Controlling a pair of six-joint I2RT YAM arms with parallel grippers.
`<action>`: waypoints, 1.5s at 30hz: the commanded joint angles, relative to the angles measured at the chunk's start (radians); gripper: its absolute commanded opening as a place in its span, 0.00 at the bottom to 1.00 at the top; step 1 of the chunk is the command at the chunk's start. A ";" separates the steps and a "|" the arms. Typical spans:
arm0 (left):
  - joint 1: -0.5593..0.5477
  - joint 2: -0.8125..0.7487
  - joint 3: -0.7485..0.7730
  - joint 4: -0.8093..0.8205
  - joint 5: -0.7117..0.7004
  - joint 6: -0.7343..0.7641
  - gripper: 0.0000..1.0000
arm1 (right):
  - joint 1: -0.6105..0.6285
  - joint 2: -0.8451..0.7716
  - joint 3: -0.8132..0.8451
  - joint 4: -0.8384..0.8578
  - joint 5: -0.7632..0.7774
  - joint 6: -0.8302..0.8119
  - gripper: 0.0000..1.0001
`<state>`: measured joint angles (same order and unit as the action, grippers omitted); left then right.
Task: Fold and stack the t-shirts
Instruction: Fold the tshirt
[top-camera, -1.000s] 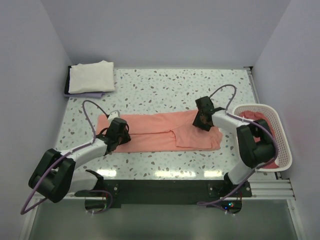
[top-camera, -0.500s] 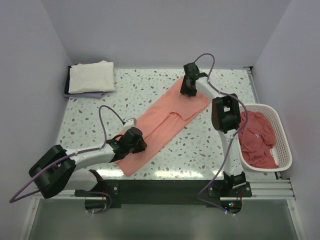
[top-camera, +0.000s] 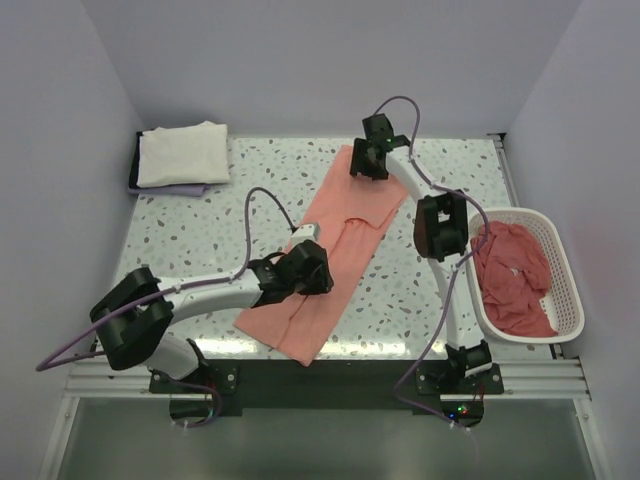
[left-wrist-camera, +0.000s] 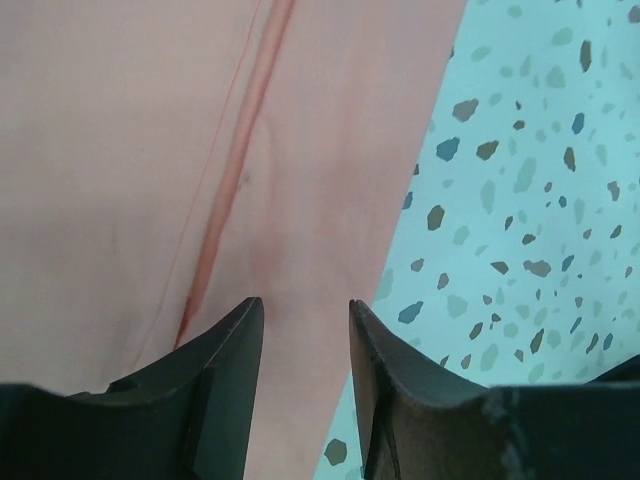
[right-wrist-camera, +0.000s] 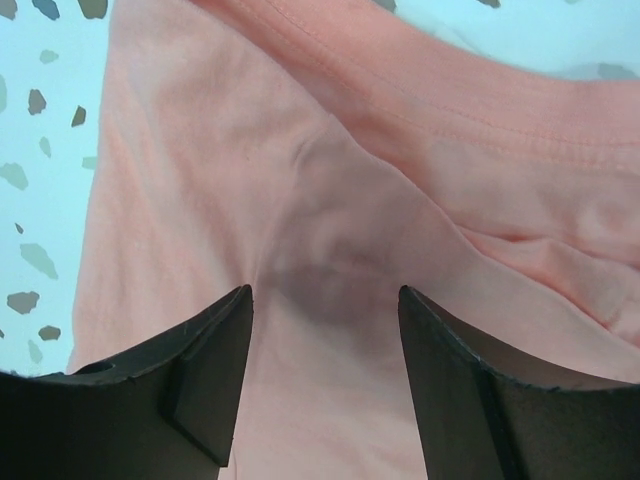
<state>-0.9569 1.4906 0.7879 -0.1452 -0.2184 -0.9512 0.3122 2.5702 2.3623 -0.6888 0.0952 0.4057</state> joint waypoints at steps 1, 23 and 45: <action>0.000 -0.095 0.050 -0.106 -0.107 0.126 0.45 | 0.001 -0.175 -0.049 -0.023 0.055 -0.007 0.64; -0.085 -0.129 -0.220 -0.002 0.116 0.243 0.32 | 0.001 -0.351 -0.591 0.120 0.046 0.048 0.56; -0.068 0.235 0.109 0.236 0.269 0.095 0.43 | -0.048 0.039 0.095 0.052 -0.029 -0.130 0.72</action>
<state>-1.0286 1.7199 0.8459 0.0681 0.0013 -0.8307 0.2752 2.6083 2.3955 -0.6365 0.0944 0.3302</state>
